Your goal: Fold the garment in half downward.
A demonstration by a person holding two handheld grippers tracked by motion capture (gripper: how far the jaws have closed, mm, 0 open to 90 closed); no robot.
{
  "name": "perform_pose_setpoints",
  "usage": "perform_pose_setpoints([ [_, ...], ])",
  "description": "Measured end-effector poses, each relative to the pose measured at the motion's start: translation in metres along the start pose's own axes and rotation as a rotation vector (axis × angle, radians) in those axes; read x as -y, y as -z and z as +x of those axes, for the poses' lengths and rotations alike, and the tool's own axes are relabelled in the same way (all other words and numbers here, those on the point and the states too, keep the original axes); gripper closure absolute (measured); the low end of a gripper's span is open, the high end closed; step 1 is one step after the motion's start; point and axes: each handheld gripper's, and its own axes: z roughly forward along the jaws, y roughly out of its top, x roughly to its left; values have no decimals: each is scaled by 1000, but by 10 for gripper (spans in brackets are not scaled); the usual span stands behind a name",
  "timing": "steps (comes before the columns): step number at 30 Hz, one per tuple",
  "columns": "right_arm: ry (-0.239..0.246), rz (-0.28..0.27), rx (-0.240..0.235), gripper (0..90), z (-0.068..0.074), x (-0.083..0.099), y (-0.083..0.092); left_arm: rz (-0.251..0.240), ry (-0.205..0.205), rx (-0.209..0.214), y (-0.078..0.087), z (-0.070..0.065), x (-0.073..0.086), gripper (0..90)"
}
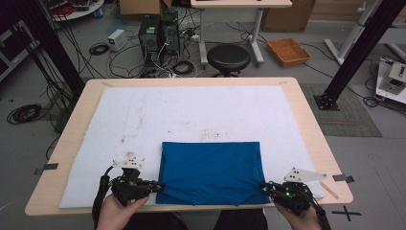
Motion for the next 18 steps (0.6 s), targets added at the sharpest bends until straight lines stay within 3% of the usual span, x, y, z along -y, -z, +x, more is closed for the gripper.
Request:
perform_pose_setpoints([
  [4, 8, 18, 9, 869, -1, 4, -3, 23, -14, -23, -4, 1, 5, 838],
  [7, 15, 22, 33, 749, -2, 5, -5, 24, -30, -78, -5, 0, 7, 659],
  [9, 11, 5, 48, 713, -5, 2, -3, -3, -57, -111, -3, 0, 4, 591],
  [12, 12, -31, 102, 639, -14, -9, -4, -49, -105, -215, 0, 4, -8, 575],
  [15, 3, -62, 153, 616, -30, -26, -11, -128, -121, -286, 0, 16, -25, 532],
  [18, -37, -89, 188, 602, -51, -44, -25, -171, -148, -358, -8, 29, -46, 520],
])
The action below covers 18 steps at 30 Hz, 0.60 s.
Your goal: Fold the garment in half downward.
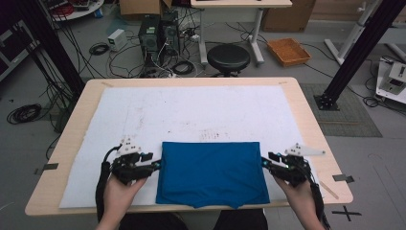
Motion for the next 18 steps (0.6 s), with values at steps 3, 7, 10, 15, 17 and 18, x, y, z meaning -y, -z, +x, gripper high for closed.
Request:
perform_pose_setpoints([
  [3, -38, -5, 32, 593, -16, -15, -23, -19, -10, -57, -21, 11, -14, 504],
  [7, -92, 29, 65, 592, -31, -26, -54, -5, 36, -95, -54, 28, -20, 504],
  [10, -100, 83, 78, 614, -37, -28, -70, 38, 46, -116, -70, 36, -18, 506],
  [15, -68, 144, 46, 834, -41, -23, -80, 92, 39, -65, -76, 37, -14, 729],
  [17, -48, 136, 39, 868, -40, -23, -79, 98, 19, -53, -75, 34, -14, 842],
  [18, -44, 136, 39, 872, -40, -24, -78, 105, 6, -59, -75, 33, -14, 879],
])
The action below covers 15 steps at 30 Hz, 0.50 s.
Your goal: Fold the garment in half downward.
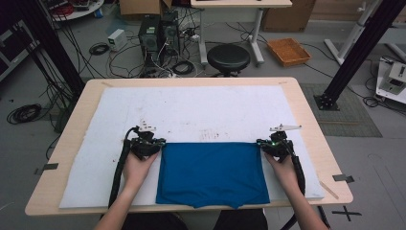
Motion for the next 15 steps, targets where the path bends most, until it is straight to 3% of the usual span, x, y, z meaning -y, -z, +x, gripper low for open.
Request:
perform_pose_setpoints([
  [6, 13, -20, 2, 877, -7, -7, -2, -34, 33, -2, -4, 8, -1, 886],
  [12, -6, -44, 16, 876, -15, -22, -11, -41, -1, -36, -11, 16, -12, 887],
  [15, -9, -41, 32, 876, -20, -28, -16, -45, 6, -49, -17, 21, -19, 887],
])
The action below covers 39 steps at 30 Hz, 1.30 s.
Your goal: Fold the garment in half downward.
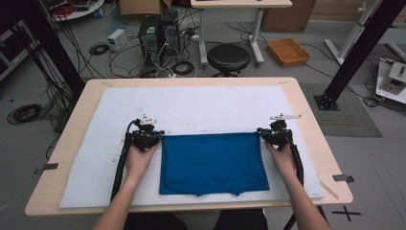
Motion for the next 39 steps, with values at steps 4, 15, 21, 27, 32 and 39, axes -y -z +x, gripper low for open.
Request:
perform_pose_setpoints([
  [4, 4, 5, 18, 876, -2, -3, -5, -6, -13, -14, -6, 3, -5, 887],
  [15, 43, -49, 41, 566, 3, -4, 12, -111, -120, -114, 33, -8, -11, 538],
  [21, 53, -139, 18, 493, 6, 5, 47, -164, -88, -118, 70, -2, 1, 427],
  [27, 18, -195, 12, 454, -1, 13, 69, -201, -24, -112, 88, 19, 18, 383],
  [32, -7, -225, 14, 425, -8, 14, 80, -215, 17, -211, 92, 26, 20, 374],
  [39, 3, -232, 20, 406, -7, 14, 82, -266, 20, -146, 94, 30, 23, 357],
])
